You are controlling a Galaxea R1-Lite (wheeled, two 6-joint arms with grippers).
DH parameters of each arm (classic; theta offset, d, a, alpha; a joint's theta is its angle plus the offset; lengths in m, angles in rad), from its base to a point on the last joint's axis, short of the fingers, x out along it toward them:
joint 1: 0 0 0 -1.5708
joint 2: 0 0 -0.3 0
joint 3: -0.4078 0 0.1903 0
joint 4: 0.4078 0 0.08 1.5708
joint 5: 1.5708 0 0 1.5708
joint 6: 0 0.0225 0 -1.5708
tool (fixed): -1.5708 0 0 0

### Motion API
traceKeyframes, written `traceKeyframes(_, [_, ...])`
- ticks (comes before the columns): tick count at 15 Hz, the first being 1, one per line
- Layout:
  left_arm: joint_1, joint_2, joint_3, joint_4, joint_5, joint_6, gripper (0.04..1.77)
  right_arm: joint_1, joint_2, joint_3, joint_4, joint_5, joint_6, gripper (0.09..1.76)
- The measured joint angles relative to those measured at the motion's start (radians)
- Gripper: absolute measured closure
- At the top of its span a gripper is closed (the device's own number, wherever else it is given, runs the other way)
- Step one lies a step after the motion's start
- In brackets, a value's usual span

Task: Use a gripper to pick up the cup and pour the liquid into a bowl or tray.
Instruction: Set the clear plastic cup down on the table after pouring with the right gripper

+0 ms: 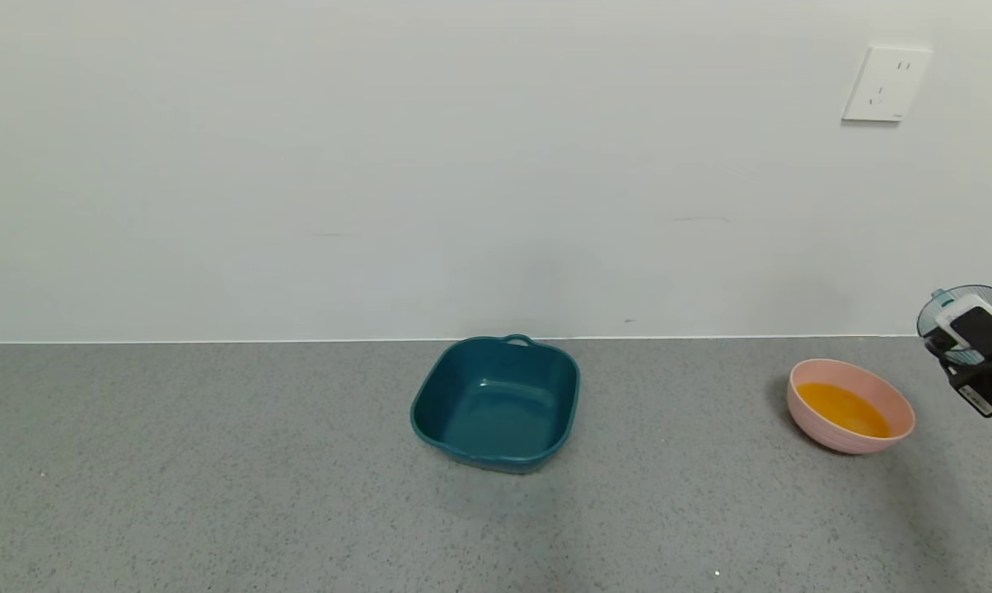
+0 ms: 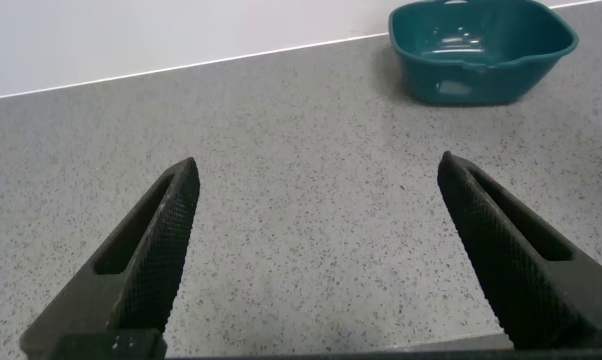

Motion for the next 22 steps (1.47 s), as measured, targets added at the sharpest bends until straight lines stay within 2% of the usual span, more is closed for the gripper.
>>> traceKeyframes(4, [0.000,0.000,0.000,0.000,0.000,0.000,0.09,0.076,-0.023,0.004,0.007,-0.014,0.161,0.50])
traceKeyframes(7, [-0.001,0.000,0.000,0.000,0.000,0.000,0.09,0.160,-0.036,0.013,0.008,-0.068,0.287,0.50])
traceKeyframes(16, [-0.001,0.000,0.000,0.000,0.000,0.000,0.09,0.527,-0.018,-0.013,0.070,-0.213,0.711,0.50])
traceKeyframes(22, [-0.001,0.000,0.000,0.000,0.001,0.000,0.09,0.634,0.091,-0.088,0.065,-0.218,0.914,0.50])
